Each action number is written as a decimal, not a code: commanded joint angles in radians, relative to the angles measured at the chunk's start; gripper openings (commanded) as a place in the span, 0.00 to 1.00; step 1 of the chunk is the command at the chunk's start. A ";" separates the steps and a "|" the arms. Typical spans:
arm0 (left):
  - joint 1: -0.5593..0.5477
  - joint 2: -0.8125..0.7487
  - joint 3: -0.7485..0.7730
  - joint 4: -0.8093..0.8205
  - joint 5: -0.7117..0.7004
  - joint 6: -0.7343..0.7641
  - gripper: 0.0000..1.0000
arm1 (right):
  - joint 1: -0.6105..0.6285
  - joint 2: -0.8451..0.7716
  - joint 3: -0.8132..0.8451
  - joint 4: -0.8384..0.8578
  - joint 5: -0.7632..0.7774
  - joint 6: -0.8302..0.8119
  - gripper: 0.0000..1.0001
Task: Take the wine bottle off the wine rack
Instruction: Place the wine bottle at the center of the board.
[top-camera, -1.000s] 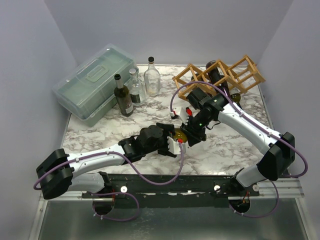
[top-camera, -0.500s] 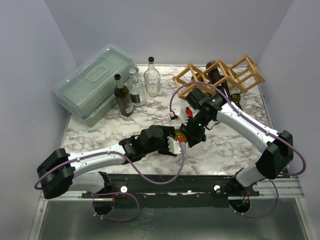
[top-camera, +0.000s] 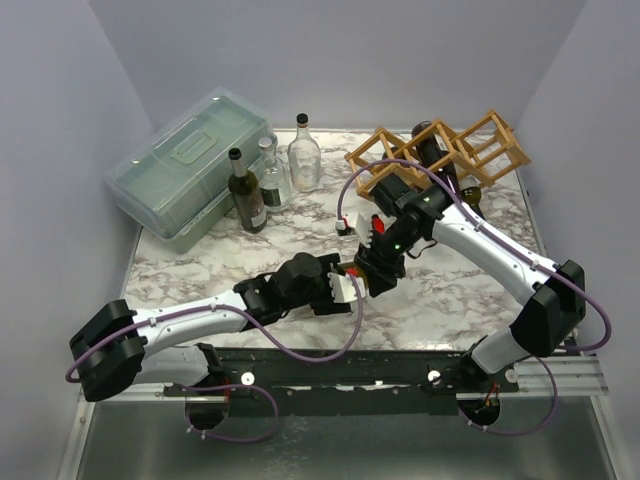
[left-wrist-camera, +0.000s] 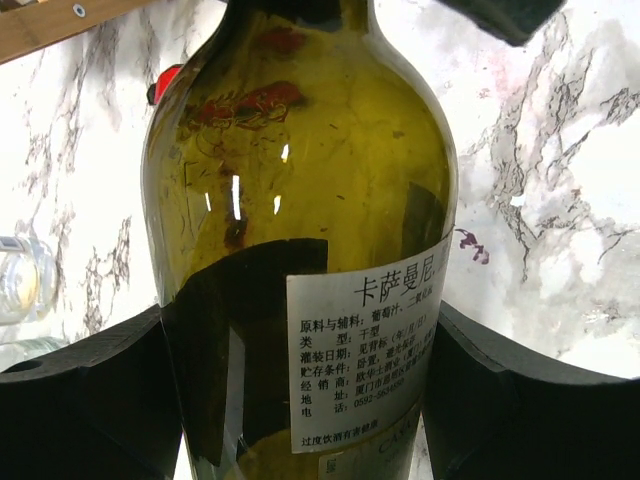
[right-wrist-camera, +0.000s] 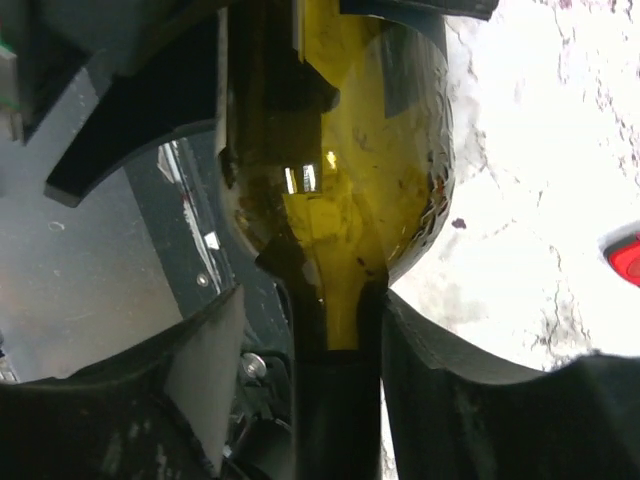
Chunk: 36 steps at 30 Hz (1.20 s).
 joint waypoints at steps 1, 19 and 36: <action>0.012 -0.074 -0.027 0.131 -0.009 -0.081 0.00 | 0.016 -0.041 0.026 0.022 -0.098 -0.007 0.60; 0.033 -0.194 -0.132 0.175 0.054 -0.182 0.00 | -0.025 -0.091 0.186 -0.080 -0.139 -0.074 0.92; 0.036 -0.347 -0.219 0.253 0.081 -0.309 0.00 | -0.029 -0.050 0.391 0.048 -0.224 0.029 0.95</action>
